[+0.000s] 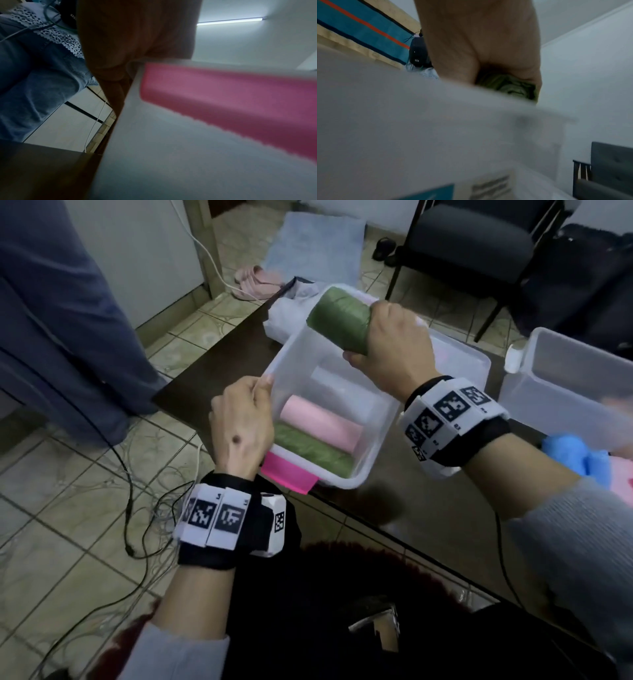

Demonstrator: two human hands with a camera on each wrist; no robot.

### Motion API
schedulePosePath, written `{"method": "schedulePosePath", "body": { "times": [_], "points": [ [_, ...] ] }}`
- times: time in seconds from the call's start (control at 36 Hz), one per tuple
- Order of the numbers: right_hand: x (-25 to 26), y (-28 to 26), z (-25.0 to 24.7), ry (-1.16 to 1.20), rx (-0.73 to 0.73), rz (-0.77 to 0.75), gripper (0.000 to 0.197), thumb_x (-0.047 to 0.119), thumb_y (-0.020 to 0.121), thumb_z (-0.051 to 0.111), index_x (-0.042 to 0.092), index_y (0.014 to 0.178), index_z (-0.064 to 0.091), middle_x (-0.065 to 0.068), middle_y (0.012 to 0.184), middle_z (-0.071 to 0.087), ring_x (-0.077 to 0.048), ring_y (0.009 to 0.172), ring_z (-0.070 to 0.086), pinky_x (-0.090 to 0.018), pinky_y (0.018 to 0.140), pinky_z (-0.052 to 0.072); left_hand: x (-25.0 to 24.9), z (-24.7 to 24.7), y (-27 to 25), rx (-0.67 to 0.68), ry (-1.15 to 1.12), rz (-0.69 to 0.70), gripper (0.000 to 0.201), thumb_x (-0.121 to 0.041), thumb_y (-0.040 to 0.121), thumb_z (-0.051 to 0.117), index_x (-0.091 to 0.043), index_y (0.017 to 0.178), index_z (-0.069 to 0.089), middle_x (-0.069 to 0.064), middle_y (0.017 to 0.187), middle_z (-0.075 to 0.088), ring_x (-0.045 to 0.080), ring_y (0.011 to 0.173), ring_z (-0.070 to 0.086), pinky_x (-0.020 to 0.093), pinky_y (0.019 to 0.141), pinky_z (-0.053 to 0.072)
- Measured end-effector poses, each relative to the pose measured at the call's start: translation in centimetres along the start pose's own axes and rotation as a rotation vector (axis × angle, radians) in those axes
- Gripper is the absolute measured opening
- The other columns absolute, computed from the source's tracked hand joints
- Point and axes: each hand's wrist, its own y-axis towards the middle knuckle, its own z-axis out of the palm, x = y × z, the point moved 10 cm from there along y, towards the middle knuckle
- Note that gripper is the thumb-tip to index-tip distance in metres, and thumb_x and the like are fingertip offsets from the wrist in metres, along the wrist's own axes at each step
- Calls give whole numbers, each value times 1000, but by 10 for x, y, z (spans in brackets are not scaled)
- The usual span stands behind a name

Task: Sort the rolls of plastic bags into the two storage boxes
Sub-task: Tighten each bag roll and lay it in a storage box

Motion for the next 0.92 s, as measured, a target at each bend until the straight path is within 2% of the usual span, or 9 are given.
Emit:
{"method": "schedulePosePath", "body": {
  "times": [0.22, 0.36, 0.47, 0.56, 0.64, 0.72, 0.81, 0.86, 0.92],
  "points": [
    [-6, 1, 32, -68, 142, 84, 58, 38, 87, 61, 2, 126, 38, -18, 128, 46, -34, 118, 43, -45, 92, 37, 1, -3, -9, -11, -106, 33, 34, -35, 99, 41, -14, 109, 66, -5, 84, 56, 18, 82, 54, 25, 69, 33],
    [-12, 2, 48, -60, 304, 149, 65, 37, 85, 65, 3, 131, 34, -17, 134, 44, -33, 123, 40, -45, 94, 36, -4, -4, -14, -18, -131, 85, 32, -34, 99, 42, -13, 106, 66, 5, 93, 68, 28, 90, 61, 30, 74, 38],
    [-19, -3, 63, 61, 385, 243, 73, 39, 84, 66, 2, 135, 30, -18, 136, 44, -35, 126, 41, -39, 97, 35, -7, -5, -18, -30, -157, 115, 30, -34, 99, 44, -13, 104, 66, 4, 91, 69, 28, 87, 62, 34, 73, 43],
    [-21, -6, 72, 110, 450, 261, 75, 43, 84, 66, 2, 134, 30, -19, 135, 45, -37, 125, 42, -40, 99, 35, -7, -5, -18, -40, -173, 129, 30, -33, 98, 45, -12, 103, 66, 6, 92, 70, 29, 87, 63, 36, 74, 46],
    [-22, -11, 82, 120, 588, 265, 80, 51, 82, 65, 3, 136, 30, -16, 134, 47, -35, 121, 47, -39, 97, 38, -8, -5, -18, -42, -184, 131, 31, -34, 98, 45, -11, 104, 66, 7, 93, 71, 30, 87, 64, 38, 74, 48],
    [-16, -18, 90, 123, 728, 221, 75, 54, 80, 65, 6, 133, 44, -12, 129, 54, -30, 113, 54, -35, 97, 43, -9, -5, -17, -37, -183, 138, 31, -34, 98, 45, -12, 104, 66, 7, 91, 70, 30, 85, 63, 37, 71, 47],
    [-12, -28, 96, 237, 857, 246, 71, 60, 72, 67, 11, 122, 56, -9, 121, 60, -26, 106, 59, -42, 97, 48, -10, -3, -16, -23, -190, 143, 32, -36, 98, 45, -12, 103, 66, 6, 91, 71, 30, 85, 65, 41, 72, 50],
    [-14, -30, 95, 294, 851, 298, 84, 71, 69, 62, 14, 130, 50, -5, 129, 53, -26, 116, 54, -44, 102, 43, -9, -2, -15, -18, -205, 137, 33, -38, 98, 45, -13, 103, 66, 5, 92, 71, 29, 87, 66, 42, 73, 52],
    [-20, -21, 88, 268, 709, 310, 90, 75, 74, 52, 14, 139, 40, -9, 141, 39, -30, 129, 40, -45, 109, 33, -8, -2, -14, -21, -206, 133, 33, -38, 98, 45, -14, 103, 66, 5, 93, 71, 29, 88, 66, 43, 74, 52]
  ]
}}
